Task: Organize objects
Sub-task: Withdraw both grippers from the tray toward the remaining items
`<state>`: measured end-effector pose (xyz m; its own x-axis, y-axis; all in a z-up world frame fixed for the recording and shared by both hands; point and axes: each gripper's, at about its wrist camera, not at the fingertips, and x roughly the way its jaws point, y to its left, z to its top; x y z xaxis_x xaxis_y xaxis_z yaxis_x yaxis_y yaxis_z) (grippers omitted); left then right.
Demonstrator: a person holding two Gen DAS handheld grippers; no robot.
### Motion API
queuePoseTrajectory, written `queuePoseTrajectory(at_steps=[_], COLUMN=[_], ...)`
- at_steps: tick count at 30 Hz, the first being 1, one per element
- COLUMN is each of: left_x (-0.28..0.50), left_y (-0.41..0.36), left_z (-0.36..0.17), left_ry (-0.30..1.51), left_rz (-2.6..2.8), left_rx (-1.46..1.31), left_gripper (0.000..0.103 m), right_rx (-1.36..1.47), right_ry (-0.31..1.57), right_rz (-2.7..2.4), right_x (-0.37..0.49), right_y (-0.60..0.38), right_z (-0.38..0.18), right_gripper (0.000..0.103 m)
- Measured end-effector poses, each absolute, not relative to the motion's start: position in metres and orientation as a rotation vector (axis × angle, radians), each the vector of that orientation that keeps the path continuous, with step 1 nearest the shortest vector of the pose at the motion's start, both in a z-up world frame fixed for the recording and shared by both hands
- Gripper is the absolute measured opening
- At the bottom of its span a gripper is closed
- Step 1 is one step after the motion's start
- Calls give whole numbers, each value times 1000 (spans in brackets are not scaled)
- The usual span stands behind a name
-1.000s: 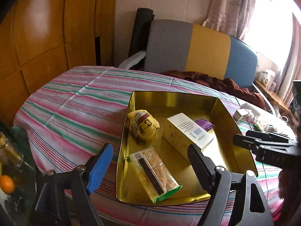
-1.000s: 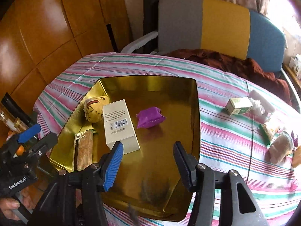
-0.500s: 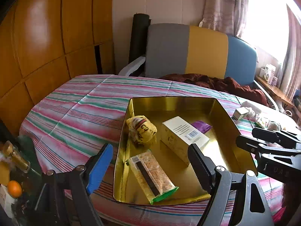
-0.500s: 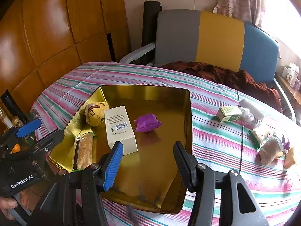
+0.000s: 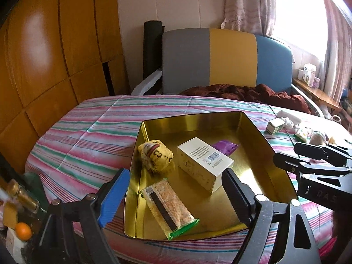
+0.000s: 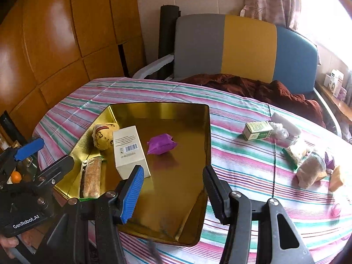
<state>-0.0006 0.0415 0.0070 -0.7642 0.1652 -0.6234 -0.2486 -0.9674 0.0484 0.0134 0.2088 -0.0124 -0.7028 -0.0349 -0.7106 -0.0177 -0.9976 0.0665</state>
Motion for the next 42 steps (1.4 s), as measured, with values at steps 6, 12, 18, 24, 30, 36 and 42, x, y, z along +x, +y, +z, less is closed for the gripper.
queuePoseTrajectory(at_steps=[6, 12, 18, 24, 30, 36, 42], left_x=[2, 5, 8, 9, 8, 5, -3], left_y=[49, 61, 78, 98, 116, 137, 161], left_z=[9, 13, 17, 21, 21, 19, 22], left_ry=[231, 271, 325, 367, 386, 411, 444], left_rz=[2748, 2732, 2701, 2660, 2610, 2545, 2494], left_rx=[-942, -925, -899, -869, -854, -849, -825], left_gripper=[87, 87, 87, 87, 88, 88, 88], right_rx=[1205, 1215, 1228, 1268, 1336, 1407, 1421], right_ry=[-130, -173, -238, -296, -385, -475, -606], right_rz=[-2905, -2927, -2965, -3029, -3098, -3197, -3310], right_x=[17, 20, 24, 30, 43, 58, 73], right_y=[219, 236, 262, 302, 358, 423, 483], right_z=[-14, -16, -15, -15, -15, -11, -13], right_gripper=[57, 57, 57, 58, 58, 58, 58])
